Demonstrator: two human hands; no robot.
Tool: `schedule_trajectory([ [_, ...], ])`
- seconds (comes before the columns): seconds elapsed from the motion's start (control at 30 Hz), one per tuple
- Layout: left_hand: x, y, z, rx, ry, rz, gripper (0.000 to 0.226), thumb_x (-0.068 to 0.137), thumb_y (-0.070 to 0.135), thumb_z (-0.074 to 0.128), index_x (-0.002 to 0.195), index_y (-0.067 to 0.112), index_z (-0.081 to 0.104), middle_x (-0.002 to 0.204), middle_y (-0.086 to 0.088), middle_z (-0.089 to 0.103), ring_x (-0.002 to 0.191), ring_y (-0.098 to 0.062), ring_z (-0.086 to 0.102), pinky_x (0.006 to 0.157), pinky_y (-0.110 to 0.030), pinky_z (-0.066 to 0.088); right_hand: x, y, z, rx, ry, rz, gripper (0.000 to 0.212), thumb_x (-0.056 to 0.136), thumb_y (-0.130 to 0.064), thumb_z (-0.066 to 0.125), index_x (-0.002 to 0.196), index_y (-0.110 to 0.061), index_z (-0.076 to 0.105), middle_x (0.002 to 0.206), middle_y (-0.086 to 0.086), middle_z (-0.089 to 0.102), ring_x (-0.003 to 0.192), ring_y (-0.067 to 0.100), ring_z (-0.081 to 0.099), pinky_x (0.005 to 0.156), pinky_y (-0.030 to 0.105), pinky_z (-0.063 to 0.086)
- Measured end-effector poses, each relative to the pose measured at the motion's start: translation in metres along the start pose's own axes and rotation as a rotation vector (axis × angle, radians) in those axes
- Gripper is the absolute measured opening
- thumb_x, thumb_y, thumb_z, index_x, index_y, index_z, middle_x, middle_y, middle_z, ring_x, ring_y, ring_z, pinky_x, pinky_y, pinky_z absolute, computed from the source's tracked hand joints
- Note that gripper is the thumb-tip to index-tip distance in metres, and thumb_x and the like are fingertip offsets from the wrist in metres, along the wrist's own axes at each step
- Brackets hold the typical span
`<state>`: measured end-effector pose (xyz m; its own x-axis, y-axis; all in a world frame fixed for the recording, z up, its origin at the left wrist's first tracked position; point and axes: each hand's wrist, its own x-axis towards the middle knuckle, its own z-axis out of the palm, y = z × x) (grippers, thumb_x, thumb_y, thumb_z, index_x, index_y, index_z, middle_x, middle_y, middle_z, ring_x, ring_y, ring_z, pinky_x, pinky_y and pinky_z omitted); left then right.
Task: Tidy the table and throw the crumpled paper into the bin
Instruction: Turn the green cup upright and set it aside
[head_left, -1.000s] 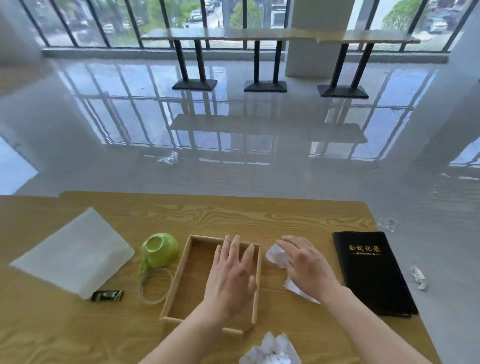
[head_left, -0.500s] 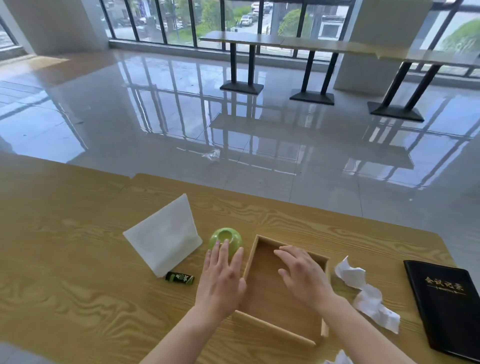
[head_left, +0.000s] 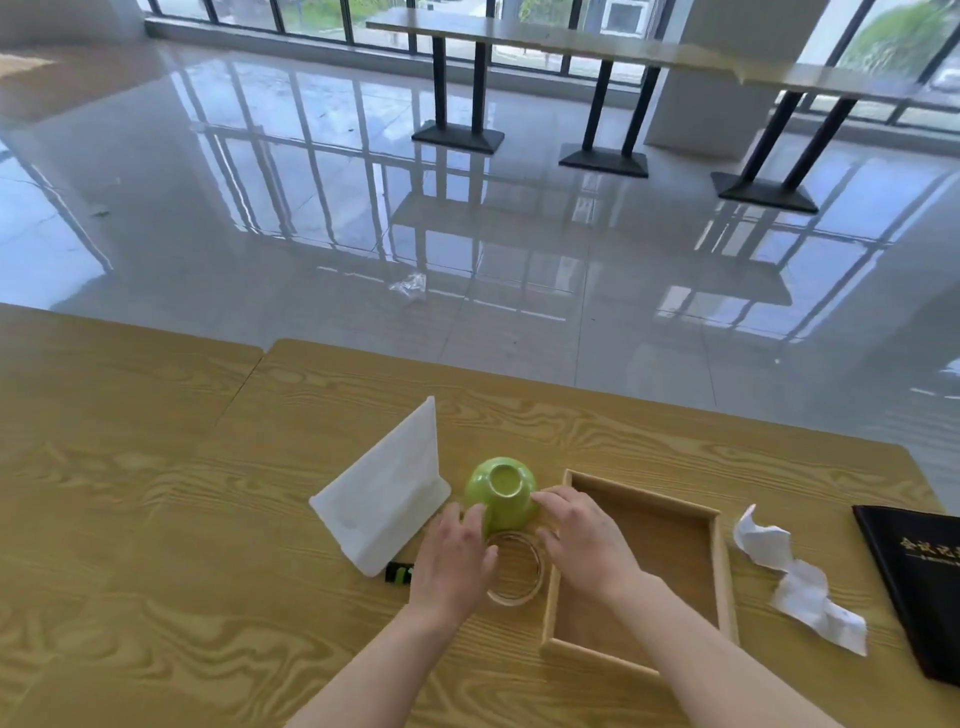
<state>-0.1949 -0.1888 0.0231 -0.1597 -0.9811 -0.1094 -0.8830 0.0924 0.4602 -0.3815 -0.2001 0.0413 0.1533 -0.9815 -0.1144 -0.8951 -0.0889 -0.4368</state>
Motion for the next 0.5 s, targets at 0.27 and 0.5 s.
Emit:
schedule_trajectory([
  [0.27,0.039,0.002,0.009,-0.133,-0.015,-0.201,0.029,0.087,0.039,0.066,0.108,0.021,0.058,0.101,0.001,0.064,0.094,-0.017,0.060,0.083,-0.032,0.050,0.062,-0.002,0.006,-0.017,-0.155,-0.010,0.065,0.087,-0.019,0.071,0.145,-0.028,0.042,0.145,-0.004,0.045,0.132,0.021,0.043,0.110,0.033,0.038],
  [0.5,0.046,0.002,0.017,-0.184,0.031,-0.244,0.024,0.084,0.026,0.070,0.104,0.022,0.057,0.092,0.004,0.065,0.087,-0.016,0.061,0.077,-0.032,0.051,0.090,0.010,0.017,-0.036,-0.316,0.010,0.084,0.085,-0.026,0.075,0.153,-0.034,0.027,0.162,-0.003,0.023,0.147,0.022,0.023,0.119,0.040,0.027],
])
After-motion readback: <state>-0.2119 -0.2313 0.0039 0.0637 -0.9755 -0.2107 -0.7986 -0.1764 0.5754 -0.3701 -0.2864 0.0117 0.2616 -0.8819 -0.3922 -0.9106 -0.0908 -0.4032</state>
